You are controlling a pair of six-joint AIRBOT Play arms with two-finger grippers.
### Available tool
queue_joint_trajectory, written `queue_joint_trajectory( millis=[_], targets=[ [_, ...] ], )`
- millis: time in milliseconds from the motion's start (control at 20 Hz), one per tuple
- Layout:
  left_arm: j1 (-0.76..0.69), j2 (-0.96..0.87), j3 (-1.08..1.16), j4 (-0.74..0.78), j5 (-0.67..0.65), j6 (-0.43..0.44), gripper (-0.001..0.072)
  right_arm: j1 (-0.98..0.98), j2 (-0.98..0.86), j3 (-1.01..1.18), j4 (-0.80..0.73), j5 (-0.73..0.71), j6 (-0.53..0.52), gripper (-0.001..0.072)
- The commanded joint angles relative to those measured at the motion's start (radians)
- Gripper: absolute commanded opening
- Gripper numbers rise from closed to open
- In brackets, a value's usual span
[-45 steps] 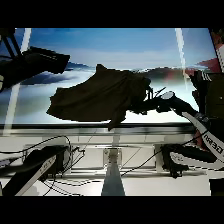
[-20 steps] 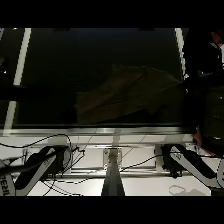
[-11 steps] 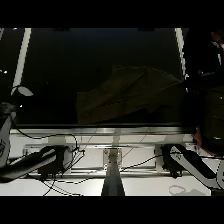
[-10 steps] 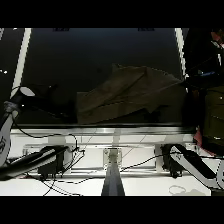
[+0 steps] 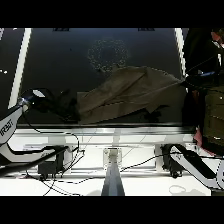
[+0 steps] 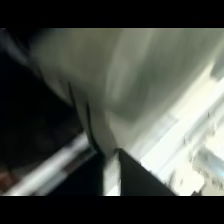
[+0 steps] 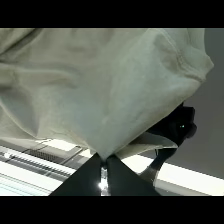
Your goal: Fold the clothes and pants, and hang the long-sleeved shirts on hangers.
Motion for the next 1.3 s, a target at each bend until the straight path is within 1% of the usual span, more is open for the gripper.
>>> queue_joint_trajectory(
  millis=[0, 100, 200, 300, 350, 400, 450, 500, 550, 650, 700, 750, 850, 950, 1050, 1200, 1250],
  targets=[
    [-0.012, -0.017, 0.016, -0.116, 0.035, 0.071, 0.0015, -0.001, 0.0, 0.001, 0.005, -0.006, 0.003, 0.0012],
    [-0.011, -0.016, 0.072, -0.121, 0.01, 0.07, 0.0014, -0.001, 0.001, 0.001, 0.037, -0.029, 0.003, 0.0012],
    [-0.011, -0.006, 0.179, -0.14, -0.09, 0.069, 0.0014, -0.001, 0.001, 0.015, 0.132, -0.056, 0.002, 0.0012],
    [-0.008, 0.038, 0.322, -0.222, -0.22, 0.071, 0.0014, -0.001, 0.002, 0.065, 0.217, -0.088, 0.001, 0.0012],
    [0.0, 0.065, 0.396, -0.303, -0.288, 0.079, 0.0014, -0.001, 0.004, 0.102, 0.238, -0.109, 0.001, 0.0012],
    [0.016, 0.092, 0.47, -0.422, -0.362, 0.109, 0.0014, -0.001, 0.005, 0.152, 0.25, -0.13, 0.001, 0.0012],
    [0.043, 0.121, 0.55, -0.586, -0.427, 0.129, 0.0014, -0.001, 0.005, 0.209, 0.256, -0.149, 0.001, 0.0012],
    [0.076, 0.149, 0.619, -0.746, -0.453, 0.131, 0.0014, -0.001, 0.005, 0.267, 0.259, -0.159, 0.001, 0.0012],
    [0.12, 0.184, 0.686, -0.904, -0.444, 0.133, 0.0014, -0.001, 0.005, 0.335, 0.26, -0.164, 0.001, 0.0012],
    [0.216, 0.257, 0.788, -1.148, -0.362, 0.166, 0.0013, -0.001, 0.015, 0.459, 0.277, -0.184, 0.002, 0.0012],
    [0.265, 0.299, 0.821, -1.217, -0.291, 0.193, 0.0013, -0.001, 0.027, 0.514, 0.299, -0.201, 0.002, 0.0012],
    [0.317, 0.351, 0.844, -1.248, -0.191, 0.208, 0.0013, -0.001, 0.043, 0.562, 0.327, -0.217, 0.002, 0.0012],
    [0.417, 0.467, 0.85, -1.244, 0.024, 0.217, 0.0014, -0.001, 0.086, 0.642, 0.389, -0.262, 0.002, 0.0012],
    [0.512, 0.572, 0.85, -1.243, 0.169, 0.217, 0.0014, -0.001, 0.132, 0.717, 0.429, -0.288, 0.002, 0.0012],
    [0.606, 0.665, 0.85, -1.242, 0.252, 0.223, 0.0014, -0.001, 0.178, 0.787, 0.445, -0.291, 0.002, 0.0012],
    [0.735, 0.783, 0.85, -1.232, 0.332, 0.288, 0.0014, -0.001, 0.244, 0.867, 0.444, -0.306, 0.002, 0.0012],
    [0.765, 0.81, 0.85, -1.217, 0.365, 0.294, 0.0014, -0.001, 0.266, 0.878, 0.444, -0.323, 0.002, 0.0012]
  ],
)
